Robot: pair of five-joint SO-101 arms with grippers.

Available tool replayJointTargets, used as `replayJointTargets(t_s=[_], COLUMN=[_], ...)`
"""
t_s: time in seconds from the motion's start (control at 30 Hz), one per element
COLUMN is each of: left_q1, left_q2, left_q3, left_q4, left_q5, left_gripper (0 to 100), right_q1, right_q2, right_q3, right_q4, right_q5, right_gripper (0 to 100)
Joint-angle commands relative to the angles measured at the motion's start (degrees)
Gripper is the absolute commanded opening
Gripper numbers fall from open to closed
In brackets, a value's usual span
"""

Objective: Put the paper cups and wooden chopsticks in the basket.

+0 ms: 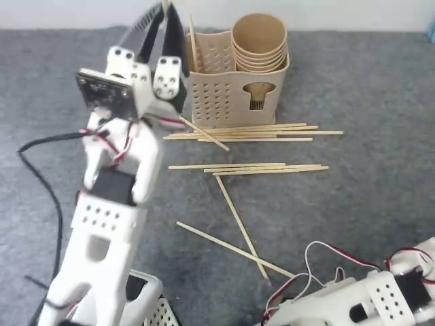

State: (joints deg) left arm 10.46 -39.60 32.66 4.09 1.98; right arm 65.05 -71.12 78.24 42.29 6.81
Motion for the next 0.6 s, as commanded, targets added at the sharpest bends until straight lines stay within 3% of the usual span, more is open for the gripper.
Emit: replayJointTargets(t_s=[0.0,0.43,0.57], left_q1=[0.0,0.09,0.09], left_q2=[8.44,38.68,42.29], left_q3=[-3.38,-23.16,-23.96], left_q4=[-7.91,-7.91,-7.91], left_q5=[1.05,0.97,0.97], left_gripper=[1,2,12], right_q1=[-0.22,-0.84,-0.84], right_q2=[-1.19,-1.19,-1.19], right_q3=[-0.44,-0.44,-0.44], right_q4=[0.57,0.66,0.66], right_q5=[-0.26,-0.26,-0.26], right_gripper=[10.4,10.2,10.2])
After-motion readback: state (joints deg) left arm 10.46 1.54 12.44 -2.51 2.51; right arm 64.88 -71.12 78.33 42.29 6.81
